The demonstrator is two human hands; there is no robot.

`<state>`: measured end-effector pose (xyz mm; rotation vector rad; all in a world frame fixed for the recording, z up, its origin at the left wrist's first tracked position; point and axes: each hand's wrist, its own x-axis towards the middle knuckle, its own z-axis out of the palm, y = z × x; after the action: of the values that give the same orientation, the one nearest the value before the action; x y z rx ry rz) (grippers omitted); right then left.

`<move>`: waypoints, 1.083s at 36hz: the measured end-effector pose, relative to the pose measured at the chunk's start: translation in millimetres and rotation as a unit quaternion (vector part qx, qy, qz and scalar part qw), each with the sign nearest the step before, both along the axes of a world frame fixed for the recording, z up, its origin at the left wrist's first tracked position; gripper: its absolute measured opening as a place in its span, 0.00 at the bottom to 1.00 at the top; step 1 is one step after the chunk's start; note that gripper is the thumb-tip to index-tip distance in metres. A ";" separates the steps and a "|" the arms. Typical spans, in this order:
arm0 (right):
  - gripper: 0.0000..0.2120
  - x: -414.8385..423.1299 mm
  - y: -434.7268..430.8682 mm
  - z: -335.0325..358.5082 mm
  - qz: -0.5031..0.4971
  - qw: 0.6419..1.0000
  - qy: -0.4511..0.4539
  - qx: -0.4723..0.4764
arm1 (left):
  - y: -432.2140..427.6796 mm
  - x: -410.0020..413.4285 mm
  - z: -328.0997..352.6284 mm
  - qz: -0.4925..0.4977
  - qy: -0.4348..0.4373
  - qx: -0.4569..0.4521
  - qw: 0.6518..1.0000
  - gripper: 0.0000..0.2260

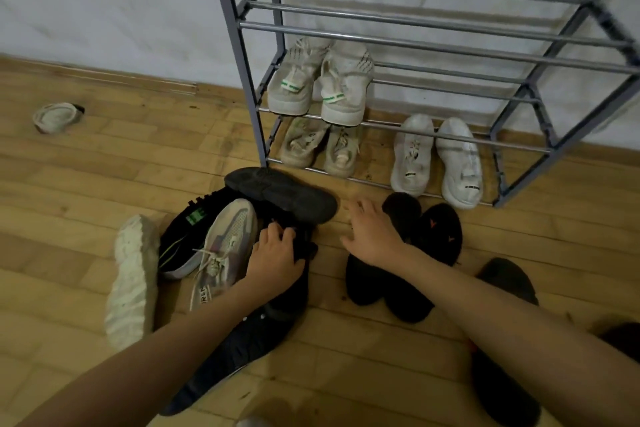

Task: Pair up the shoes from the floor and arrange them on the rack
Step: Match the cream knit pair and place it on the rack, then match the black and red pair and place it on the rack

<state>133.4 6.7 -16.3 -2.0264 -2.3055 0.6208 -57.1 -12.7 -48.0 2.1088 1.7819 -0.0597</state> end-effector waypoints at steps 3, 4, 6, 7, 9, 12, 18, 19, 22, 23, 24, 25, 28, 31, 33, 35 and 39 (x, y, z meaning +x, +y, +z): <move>0.30 -11.8 11.4 -15.9 -0.014 0.999 0.014 -0.043 | -3.6 -6.5 -11.6 0.047 -0.001 -0.021 0.999 0.28; 0.31 -15.1 16.8 -20.7 -0.018 0.998 0.018 -0.053 | -3.4 -7.5 -14.5 0.068 -0.006 -0.033 0.997 0.31; 0.33 -20.9 28.3 -29.4 -0.030 0.996 0.030 -0.072 | -2.6 -7.1 -18.9 0.116 -0.029 -0.075 0.990 0.37; 0.33 -23.5 33.6 -33.6 -0.037 0.995 0.037 -0.080 | -3.0 -6.2 -20.3 0.138 -0.048 -0.097 0.984 0.40; 0.34 -28.2 44.0 -40.8 -0.047 0.994 0.037 -0.087 | -4.1 -5.0 -21.7 0.174 -0.097 -0.115 0.973 0.42; 0.34 -35.4 56.5 -50.4 -0.046 0.994 0.033 -0.095 | -7.6 -8.6 -23.5 0.174 -0.118 -0.133 0.969 0.47; 0.36 -45.7 69.3 -67.9 -0.024 0.993 0.050 -0.104 | -7.5 -18.2 -28.9 0.165 -0.131 -0.214 0.954 0.56; 0.36 -47.1 70.3 -70.5 -0.025 0.993 0.053 -0.105 | -6.2 -18.9 -29.5 0.173 -0.139 -0.218 0.950 0.55; 0.33 -49.5 70.6 -75.2 -0.028 0.996 0.050 -0.075 | -3.4 -20.3 -31.0 0.181 -0.152 -0.208 0.949 0.54; 0.32 -50.2 70.5 -75.6 -0.025 0.997 0.043 -0.054 | -2.8 -20.9 -31.2 0.185 -0.156 -0.205 0.948 0.53; 0.30 -50.7 69.8 -75.4 -0.020 0.999 0.034 -0.036 | -2.3 -21.5 -31.6 0.188 -0.160 -0.202 0.948 0.53; 0.30 -51.2 69.0 -75.0 -0.015 0.999 0.025 -0.023 | -1.7 -22.8 -31.9 0.189 -0.164 -0.200 0.947 0.53; 0.29 -50.9 65.6 -72.3 -0.009 1.000 0.010 -0.017 | 1.8 -26.2 -33.7 0.205 -0.191 -0.216 0.935 0.57; 0.27 -48.4 64.0 -64.4 -0.011 1.000 0.012 -0.007 | 5.1 -27.5 -33.9 0.229 -0.223 -0.230 0.919 0.57; 0.25 -46.9 63.5 -57.3 -0.007 1.000 0.012 0.018 | 6.7 -27.3 -32.5 0.240 -0.243 -0.231 0.911 0.56; 0.24 -45.2 62.5 -50.2 0.005 0.999 0.009 0.039 | 7.1 -27.4 -30.5 0.251 -0.269 -0.237 0.899 0.52; 0.23 -36.0 57.5 -36.9 0.009 0.998 0.003 0.064 | 1.4 -26.7 -29.5 0.246 -0.277 -0.229 0.900 0.46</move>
<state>97.4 64.2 -53.3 -1.9477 -2.2981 0.4647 -83.9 -11.2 -77.5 1.1529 1.6707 0.2159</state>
